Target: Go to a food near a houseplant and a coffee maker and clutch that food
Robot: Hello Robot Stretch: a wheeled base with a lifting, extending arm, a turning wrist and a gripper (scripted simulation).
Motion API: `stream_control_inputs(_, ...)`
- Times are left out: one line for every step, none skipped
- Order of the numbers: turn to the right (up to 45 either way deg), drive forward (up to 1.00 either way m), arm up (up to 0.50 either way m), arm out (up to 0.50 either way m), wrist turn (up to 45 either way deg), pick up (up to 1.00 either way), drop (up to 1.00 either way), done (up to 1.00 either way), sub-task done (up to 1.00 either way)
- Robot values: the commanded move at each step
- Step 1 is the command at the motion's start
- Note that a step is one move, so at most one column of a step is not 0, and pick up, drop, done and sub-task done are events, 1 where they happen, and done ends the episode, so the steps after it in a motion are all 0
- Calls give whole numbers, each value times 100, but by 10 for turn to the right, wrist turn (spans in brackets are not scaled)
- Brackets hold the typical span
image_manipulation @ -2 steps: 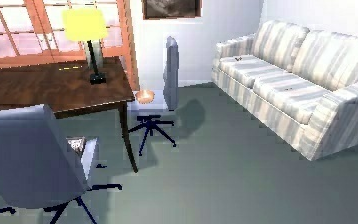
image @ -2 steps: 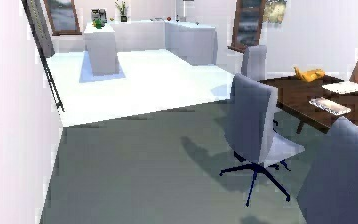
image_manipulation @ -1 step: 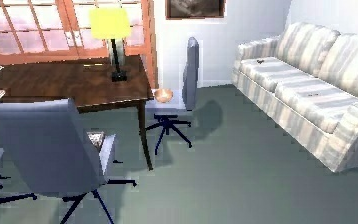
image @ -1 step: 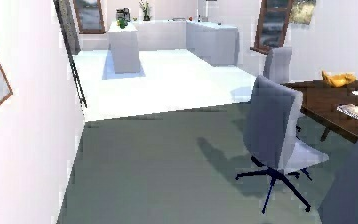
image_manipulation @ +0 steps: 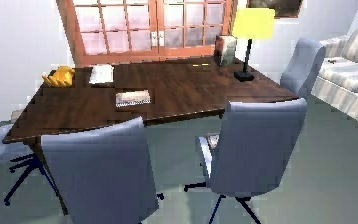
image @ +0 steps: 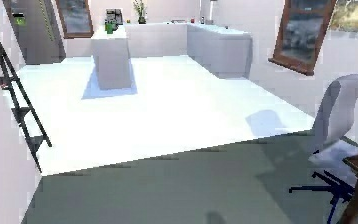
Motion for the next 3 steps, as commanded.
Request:
stream_control_inputs(-30,0,0,0,0,0,0,0,0)
stream_control_inputs(-450,0,0,0,0,0,0,0,0)
stream_control_inputs(-450,0,0,0,0,0,0,0,0)
